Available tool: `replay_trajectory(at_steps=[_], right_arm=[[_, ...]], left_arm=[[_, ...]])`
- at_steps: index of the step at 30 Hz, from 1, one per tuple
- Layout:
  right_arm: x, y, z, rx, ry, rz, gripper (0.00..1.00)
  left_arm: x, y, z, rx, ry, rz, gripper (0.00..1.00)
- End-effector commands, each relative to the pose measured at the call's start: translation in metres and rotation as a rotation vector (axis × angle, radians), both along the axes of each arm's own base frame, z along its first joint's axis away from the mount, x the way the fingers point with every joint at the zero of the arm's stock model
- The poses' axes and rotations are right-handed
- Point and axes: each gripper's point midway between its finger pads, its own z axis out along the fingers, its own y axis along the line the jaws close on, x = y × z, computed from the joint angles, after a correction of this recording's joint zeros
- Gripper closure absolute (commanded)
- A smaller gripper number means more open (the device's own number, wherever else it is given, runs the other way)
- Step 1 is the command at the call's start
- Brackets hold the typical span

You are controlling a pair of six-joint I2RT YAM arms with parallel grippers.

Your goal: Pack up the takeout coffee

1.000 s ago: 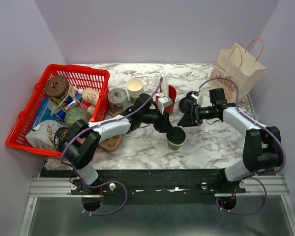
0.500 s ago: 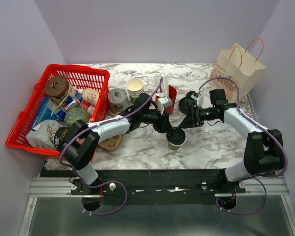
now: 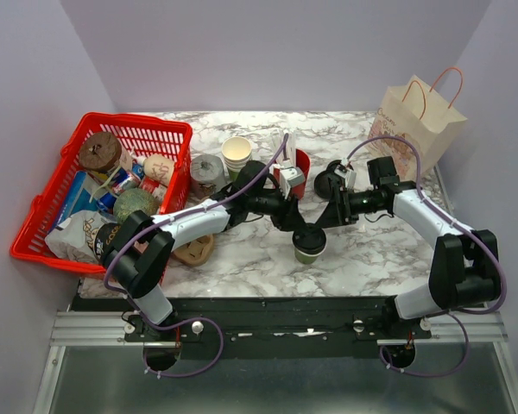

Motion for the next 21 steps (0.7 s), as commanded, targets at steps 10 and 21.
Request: replay_trajectory(at_steps=[10,21], right_arm=[[-0.011,-0.010,-0.006,-0.079,-0.057,0.023,0.28],[-0.019,-0.014,-0.008,-0.113,-0.101,0.039,0.29]], left_arm=[[0.007,-0.005,0.029,-0.017,-0.106,-0.003,0.52],[0.011,-0.001,0.015,0.010,-0.070,0.028,0.47]])
